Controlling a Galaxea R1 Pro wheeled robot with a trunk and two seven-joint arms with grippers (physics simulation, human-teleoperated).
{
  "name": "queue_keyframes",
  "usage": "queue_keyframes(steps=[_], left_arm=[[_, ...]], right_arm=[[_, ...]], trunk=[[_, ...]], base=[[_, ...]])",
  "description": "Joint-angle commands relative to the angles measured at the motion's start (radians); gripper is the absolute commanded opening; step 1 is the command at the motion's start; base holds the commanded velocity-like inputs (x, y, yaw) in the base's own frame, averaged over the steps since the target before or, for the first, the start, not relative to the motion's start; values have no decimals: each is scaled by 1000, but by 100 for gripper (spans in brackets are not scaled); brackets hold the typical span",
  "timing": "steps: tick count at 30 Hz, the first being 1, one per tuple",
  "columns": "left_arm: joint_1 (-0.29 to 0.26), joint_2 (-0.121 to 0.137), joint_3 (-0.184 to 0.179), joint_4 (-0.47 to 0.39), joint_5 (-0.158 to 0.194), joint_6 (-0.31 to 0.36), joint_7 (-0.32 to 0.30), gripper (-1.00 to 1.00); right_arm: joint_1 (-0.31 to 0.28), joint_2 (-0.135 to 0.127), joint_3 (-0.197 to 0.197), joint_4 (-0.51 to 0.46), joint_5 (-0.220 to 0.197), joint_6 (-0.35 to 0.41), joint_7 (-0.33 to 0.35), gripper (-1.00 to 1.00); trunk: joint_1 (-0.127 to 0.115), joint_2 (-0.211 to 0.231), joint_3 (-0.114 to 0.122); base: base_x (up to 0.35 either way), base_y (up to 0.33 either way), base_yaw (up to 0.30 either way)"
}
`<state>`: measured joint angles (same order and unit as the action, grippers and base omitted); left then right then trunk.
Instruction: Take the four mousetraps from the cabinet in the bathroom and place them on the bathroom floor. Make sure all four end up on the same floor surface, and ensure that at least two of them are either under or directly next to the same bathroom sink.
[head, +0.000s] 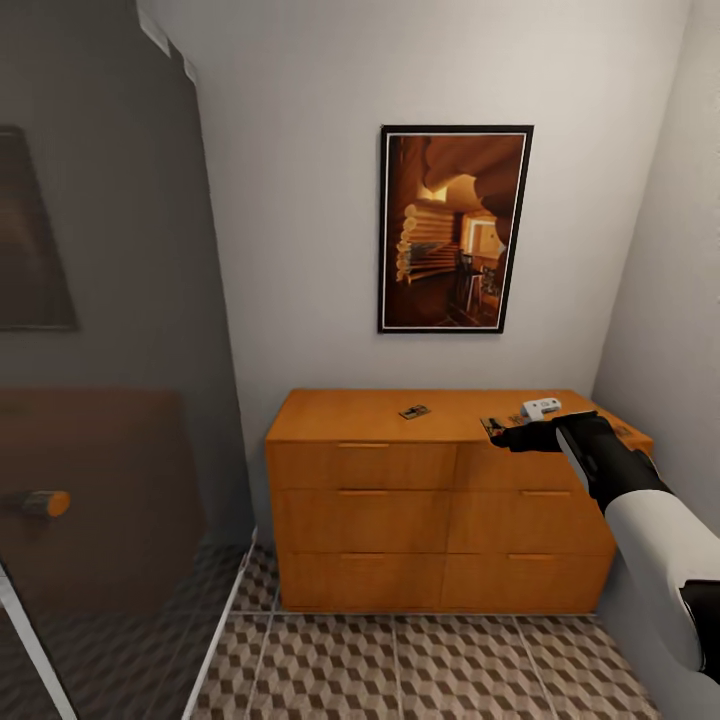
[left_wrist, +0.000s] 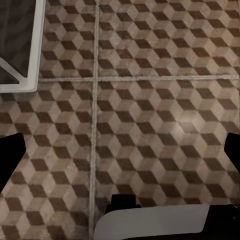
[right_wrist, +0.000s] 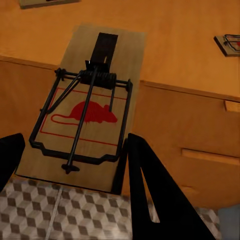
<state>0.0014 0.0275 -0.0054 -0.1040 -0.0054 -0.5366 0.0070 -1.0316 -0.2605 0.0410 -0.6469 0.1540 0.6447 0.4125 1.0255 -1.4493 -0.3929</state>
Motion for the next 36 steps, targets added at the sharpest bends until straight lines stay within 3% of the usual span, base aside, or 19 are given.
queue_keyframes(steps=[1,9,16,27,32,36], left_arm=[[0,0,-1,-1,-1,-2,1,100],[0,0,-1,-1,-1,-2,1,100],[0,0,-1,-1,-1,-2,1,100],[0,-1,-1,-2,-1,-2,1,100],[0,-1,-1,-2,-1,-2,1,100],[0,-1,-1,-2,-1,-2,1,100]], right_arm=[[-1,-1,2,-1,7,3,8,-100],[-1,0,2,9,6,1,9,-100],[-1,0,3,100,6,-49,9,-100],[-1,1,3,361,6,-284,9,-100],[-1,0,3,529,6,-449,9,-100],[7,-1,3,605,5,-570,10,-100]], trunk=[[0,-1,-1],[0,-1,-1],[0,-1,-1],[0,-1,-1],[0,-1,-1],[0,-1,-1]], base=[[-281,144,0],[-281,144,0],[-279,143,0],[-67,35,0],[-3,2,0],[0,0,0]])
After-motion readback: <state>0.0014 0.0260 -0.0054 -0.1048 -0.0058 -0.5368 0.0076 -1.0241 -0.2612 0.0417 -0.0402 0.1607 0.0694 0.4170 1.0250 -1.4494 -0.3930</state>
